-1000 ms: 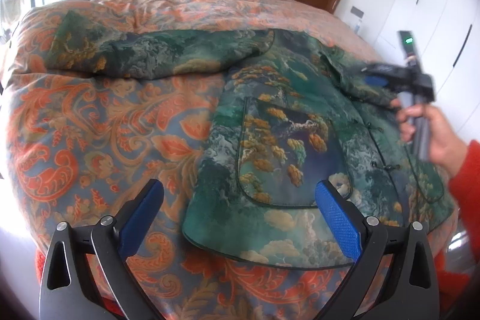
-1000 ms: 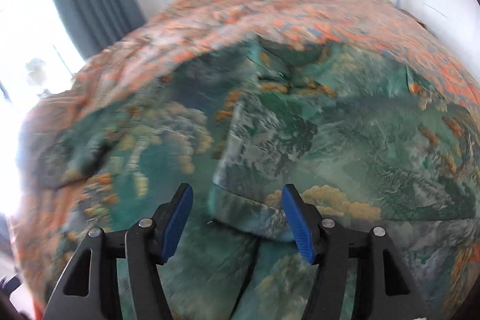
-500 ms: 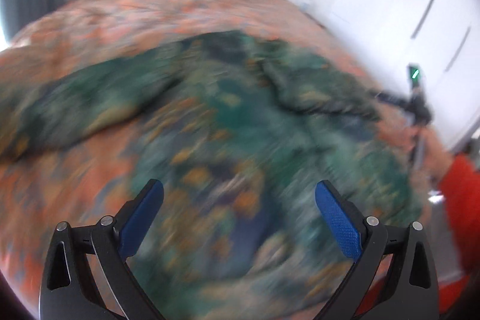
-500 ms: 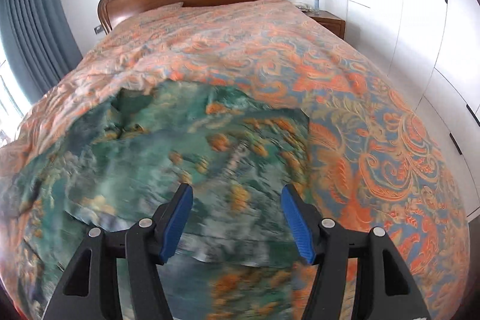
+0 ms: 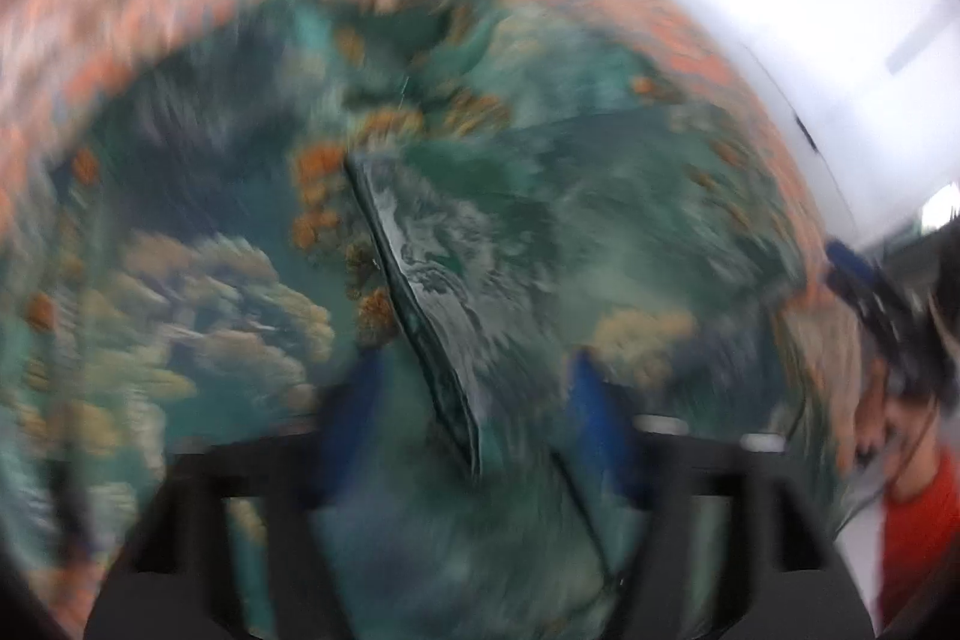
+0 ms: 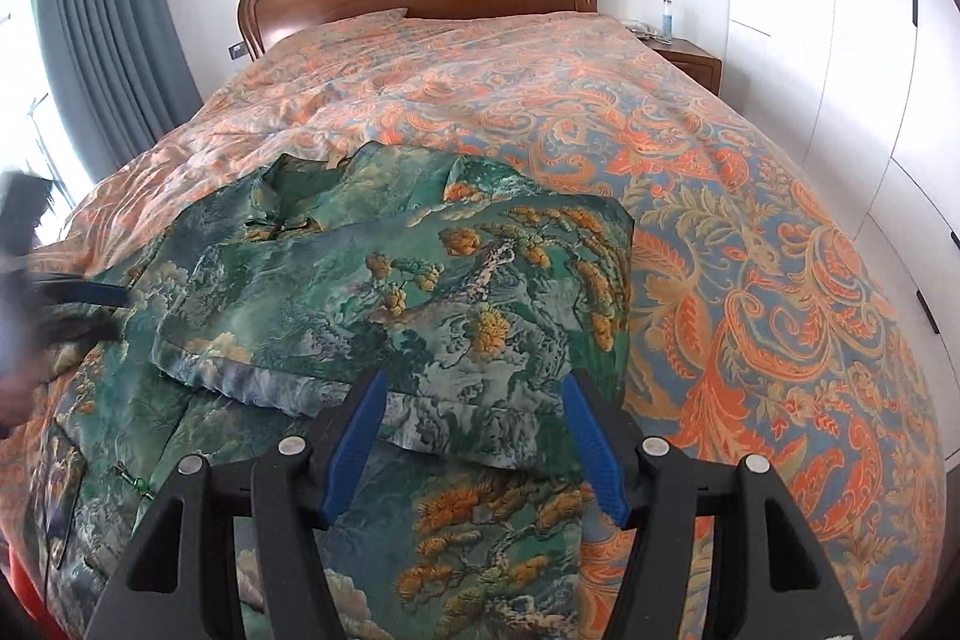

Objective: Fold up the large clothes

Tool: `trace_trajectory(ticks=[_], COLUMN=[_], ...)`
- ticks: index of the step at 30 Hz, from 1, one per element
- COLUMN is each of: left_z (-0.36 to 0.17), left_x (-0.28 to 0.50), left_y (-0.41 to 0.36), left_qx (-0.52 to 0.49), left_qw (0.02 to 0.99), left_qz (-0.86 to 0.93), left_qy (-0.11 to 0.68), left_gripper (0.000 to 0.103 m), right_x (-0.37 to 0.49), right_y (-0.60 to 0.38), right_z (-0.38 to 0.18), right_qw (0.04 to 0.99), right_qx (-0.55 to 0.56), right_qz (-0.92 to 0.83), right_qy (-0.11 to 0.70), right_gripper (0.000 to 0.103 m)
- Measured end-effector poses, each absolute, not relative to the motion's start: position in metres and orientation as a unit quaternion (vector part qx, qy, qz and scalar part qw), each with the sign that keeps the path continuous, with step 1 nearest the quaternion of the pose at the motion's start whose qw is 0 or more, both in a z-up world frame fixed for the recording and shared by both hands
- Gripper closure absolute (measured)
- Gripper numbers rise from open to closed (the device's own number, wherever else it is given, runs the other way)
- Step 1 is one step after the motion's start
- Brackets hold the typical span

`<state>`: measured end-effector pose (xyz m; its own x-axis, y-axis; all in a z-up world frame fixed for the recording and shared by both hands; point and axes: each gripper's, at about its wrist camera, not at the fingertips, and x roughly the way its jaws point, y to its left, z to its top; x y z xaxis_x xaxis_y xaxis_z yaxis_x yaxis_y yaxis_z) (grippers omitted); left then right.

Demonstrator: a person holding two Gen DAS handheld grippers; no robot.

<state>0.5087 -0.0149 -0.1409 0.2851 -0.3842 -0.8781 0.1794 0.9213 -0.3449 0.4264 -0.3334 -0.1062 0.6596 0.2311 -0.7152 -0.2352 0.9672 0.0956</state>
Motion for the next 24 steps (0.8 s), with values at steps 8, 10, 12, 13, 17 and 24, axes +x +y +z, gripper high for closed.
trace_trajectory(ticks=[8, 10, 12, 13, 17, 24], left_z=[-0.175, -0.179, -0.18, -0.18, -0.185, -0.19], left_x=[0.508, 0.506, 0.504, 0.503, 0.503, 0.502], left_y=[-0.026, -0.028, -0.03, -0.031, -0.036, -0.024], left_qx=[-0.055, -0.049, -0.042, -0.038, -0.033, -0.055], left_qw=[0.801, 0.802, 0.804, 0.806, 0.809, 0.808], left_qz=[-0.125, -0.125, -0.127, -0.128, -0.133, -0.132], left_qy=[0.582, 0.582, 0.579, 0.577, 0.572, 0.571], left_gripper=[0.088, 0.088, 0.088, 0.088, 0.087, 0.085], right_x=[0.472, 0.485, 0.491, 0.493, 0.508, 0.593], right_y=[-0.314, -0.311, -0.311, -0.311, -0.325, -0.344], right_z=[-0.155, -0.189, -0.194, -0.19, -0.143, -0.145], right_qw=[0.874, 0.846, 0.839, 0.837, 0.849, 0.873], right_qx=[-0.027, -0.024, -0.02, -0.016, 0.025, 0.042], right_qz=[0.163, 0.164, 0.165, 0.164, 0.173, 0.075], right_qy=[0.457, 0.507, 0.518, 0.522, 0.499, 0.48], right_gripper=[0.075, 0.076, 0.076, 0.076, 0.076, 0.076])
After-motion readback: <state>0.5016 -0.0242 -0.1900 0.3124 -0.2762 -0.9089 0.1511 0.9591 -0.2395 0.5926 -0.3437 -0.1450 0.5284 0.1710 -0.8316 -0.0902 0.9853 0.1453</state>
